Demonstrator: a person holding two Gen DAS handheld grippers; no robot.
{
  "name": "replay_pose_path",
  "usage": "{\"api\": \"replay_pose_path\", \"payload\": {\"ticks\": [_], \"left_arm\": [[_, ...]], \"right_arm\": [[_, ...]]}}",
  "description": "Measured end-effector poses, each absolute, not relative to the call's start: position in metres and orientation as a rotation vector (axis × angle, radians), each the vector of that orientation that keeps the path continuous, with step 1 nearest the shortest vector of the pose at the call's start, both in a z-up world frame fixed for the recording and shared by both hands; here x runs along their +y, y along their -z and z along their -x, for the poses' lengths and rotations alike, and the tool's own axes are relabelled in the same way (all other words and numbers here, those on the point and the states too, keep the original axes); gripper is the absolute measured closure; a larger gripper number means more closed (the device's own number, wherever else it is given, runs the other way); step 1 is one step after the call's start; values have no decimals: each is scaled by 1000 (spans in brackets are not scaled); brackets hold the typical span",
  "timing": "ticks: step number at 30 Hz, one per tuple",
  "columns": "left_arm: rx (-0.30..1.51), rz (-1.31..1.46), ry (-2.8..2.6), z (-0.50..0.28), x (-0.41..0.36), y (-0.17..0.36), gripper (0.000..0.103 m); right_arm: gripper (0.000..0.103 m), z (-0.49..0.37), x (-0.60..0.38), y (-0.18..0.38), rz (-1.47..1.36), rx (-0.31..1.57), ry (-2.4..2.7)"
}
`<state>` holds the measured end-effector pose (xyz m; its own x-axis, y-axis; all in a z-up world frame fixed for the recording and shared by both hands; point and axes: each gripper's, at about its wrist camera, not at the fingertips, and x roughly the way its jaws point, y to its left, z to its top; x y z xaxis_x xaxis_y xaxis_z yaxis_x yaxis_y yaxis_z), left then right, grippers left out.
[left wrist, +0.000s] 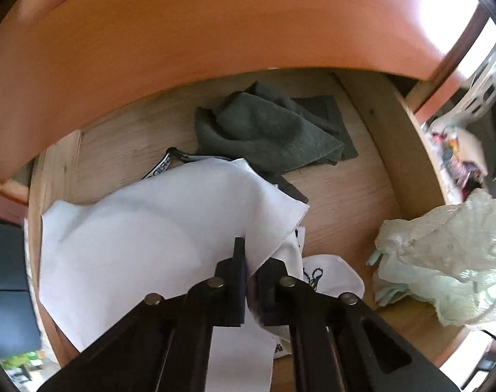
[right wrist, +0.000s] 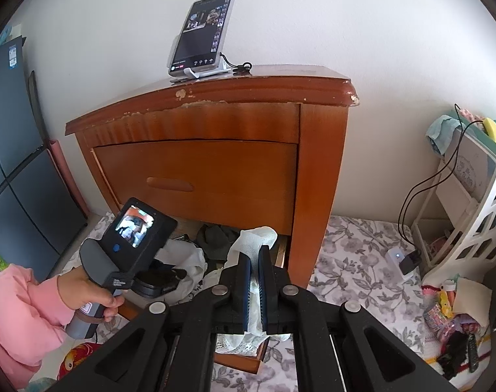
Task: Take underwear out of drawer
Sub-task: 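Grasp the white cloth with the left tool and lift it from the drawer, then carry the white cloth and pale lace over the bed with both tools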
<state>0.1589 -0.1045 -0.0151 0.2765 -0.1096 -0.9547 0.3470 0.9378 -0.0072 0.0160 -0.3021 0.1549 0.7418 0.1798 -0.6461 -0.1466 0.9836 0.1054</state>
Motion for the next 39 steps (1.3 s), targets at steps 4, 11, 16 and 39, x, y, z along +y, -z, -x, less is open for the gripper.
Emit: {"api": "replay_pose_path", "payload": {"ticks": [4, 11, 16, 39], "left_arm": [[1176, -131, 319, -149, -80, -3, 100], [912, -31, 224, -133, -16, -74, 101], [783, 12, 170, -128, 28, -121, 101], [325, 139, 120, -23, 143, -276, 101]], "right_arm": [[98, -17, -300, -153, -51, 718, -182], [98, -14, -293, -157, -41, 715, -187], [98, -12, -286, -162, -37, 708, -191], [98, -15, -205, -240, 27, 525, -283]]}}
